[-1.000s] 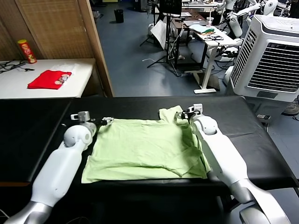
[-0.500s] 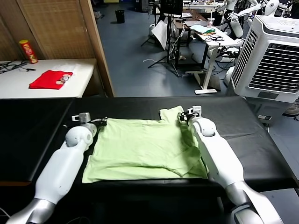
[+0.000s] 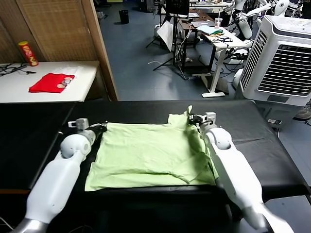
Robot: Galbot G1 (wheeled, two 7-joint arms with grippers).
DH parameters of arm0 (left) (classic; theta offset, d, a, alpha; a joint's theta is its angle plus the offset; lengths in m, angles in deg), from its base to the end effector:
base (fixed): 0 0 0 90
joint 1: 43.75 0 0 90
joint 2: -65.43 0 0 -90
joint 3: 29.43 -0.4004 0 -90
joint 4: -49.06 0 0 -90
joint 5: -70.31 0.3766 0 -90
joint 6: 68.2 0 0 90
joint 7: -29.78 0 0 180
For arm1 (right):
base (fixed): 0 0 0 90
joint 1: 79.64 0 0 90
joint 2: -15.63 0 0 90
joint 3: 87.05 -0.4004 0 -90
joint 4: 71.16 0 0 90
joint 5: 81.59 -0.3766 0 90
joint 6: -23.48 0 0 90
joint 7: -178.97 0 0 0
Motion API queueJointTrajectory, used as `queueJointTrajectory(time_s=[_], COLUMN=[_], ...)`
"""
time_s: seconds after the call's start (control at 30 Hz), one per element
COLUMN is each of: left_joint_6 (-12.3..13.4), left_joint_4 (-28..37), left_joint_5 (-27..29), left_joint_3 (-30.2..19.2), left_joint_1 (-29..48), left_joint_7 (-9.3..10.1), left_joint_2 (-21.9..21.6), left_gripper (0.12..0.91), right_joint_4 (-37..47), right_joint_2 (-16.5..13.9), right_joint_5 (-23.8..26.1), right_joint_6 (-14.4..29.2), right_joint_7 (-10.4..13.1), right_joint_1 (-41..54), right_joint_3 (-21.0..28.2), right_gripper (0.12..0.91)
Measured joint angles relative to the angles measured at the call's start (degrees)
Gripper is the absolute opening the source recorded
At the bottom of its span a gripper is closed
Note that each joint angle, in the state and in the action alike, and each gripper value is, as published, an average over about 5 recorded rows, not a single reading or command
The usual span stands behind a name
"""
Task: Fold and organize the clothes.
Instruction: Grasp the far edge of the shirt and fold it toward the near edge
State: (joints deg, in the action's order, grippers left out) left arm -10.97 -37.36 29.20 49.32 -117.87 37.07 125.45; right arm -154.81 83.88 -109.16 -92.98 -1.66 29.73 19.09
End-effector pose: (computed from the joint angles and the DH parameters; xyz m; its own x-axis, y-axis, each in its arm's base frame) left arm 0.4651 0.1483 -0.2876 -0.8919 0.0848 0.4442 0.0432 0.9937 -0.1030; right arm 0.4882 -0.0672 -0.3045 -0.9148 -0.2310 0.3313 -0.2315 0.9721 0.0386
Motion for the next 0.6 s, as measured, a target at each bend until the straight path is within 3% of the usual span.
queueJointTrajectory(time_s=[0.2,0.6], left_joint_6=[0.0,-0.1], left_joint_4=[-8.5,-21.8], left_joint_5=[0.6,1.5], left_joint_3=[3.6,9.8], left_joint_1=[-6.9,-21.4], left_joint_7=[0.89,1.22], left_joint_2=[-2.3,-4.0], left_gripper=[0.128,0.128], right_joint_4=[-7.3,-22.5], right_joint_2=[-3.5,-8.2], right_joint_5=[-0.3,-3.0], right_joint_6=[-2.3,-9.8], right_joint_7=[1.3,6.4], right_joint_1=[-6.0,-18.9], right_joint_3=[-1.7,-5.3], right_gripper=[0.122,0.122])
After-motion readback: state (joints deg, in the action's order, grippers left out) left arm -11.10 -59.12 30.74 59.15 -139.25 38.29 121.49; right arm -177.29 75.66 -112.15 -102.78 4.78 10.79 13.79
